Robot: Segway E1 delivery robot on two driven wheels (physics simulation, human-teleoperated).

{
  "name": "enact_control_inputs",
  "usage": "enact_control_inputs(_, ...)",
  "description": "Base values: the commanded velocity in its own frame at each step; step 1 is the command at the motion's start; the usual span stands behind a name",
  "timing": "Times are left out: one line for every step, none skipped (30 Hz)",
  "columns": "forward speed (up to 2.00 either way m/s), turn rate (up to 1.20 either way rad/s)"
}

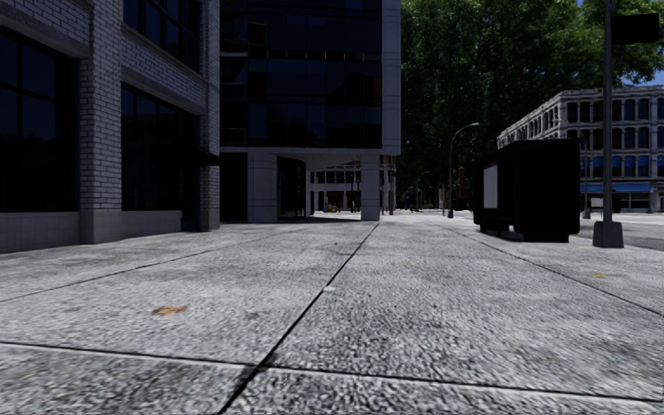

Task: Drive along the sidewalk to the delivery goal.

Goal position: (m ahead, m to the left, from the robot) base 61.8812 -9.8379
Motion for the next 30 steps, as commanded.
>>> enact_control_inputs(2.0,0.0)
enact_control_inputs(2.0,0.0)
enact_control_inputs(2.0,0.0)
enact_control_inputs(2.0,0.0)
enact_control_inputs(2.0,0.0)
enact_control_inputs(2.0,0.0)
enact_control_inputs(2.0,0.0)
enact_control_inputs(2.0,0.0)
enact_control_inputs(2.0,0.0)
enact_control_inputs(2.0,0.0)
enact_control_inputs(2.0,0.0)
enact_control_inputs(2.0,0.0)
enact_control_inputs(2.0,0.0)
enact_control_inputs(2.0,0.0)
enact_control_inputs(2.0,0.0)
enact_control_inputs(2.0,0.0)
enact_control_inputs(2.0,0.0)
enact_control_inputs(2.0,0.0)
enact_control_inputs(2.0,0.0)
enact_control_inputs(2.0,0.0)
enact_control_inputs(2.0,0.0)
enact_control_inputs(2.0,0.0)
enact_control_inputs(2.0,0.0)
enact_control_inputs(2.0,0.0)
enact_control_inputs(2.0,0.0)
enact_control_inputs(2.0,0.0)
enact_control_inputs(2.0,0.0)
enact_control_inputs(2.0,0.0)
enact_control_inputs(2.0,0.0)
enact_control_inputs(2.0,0.0)
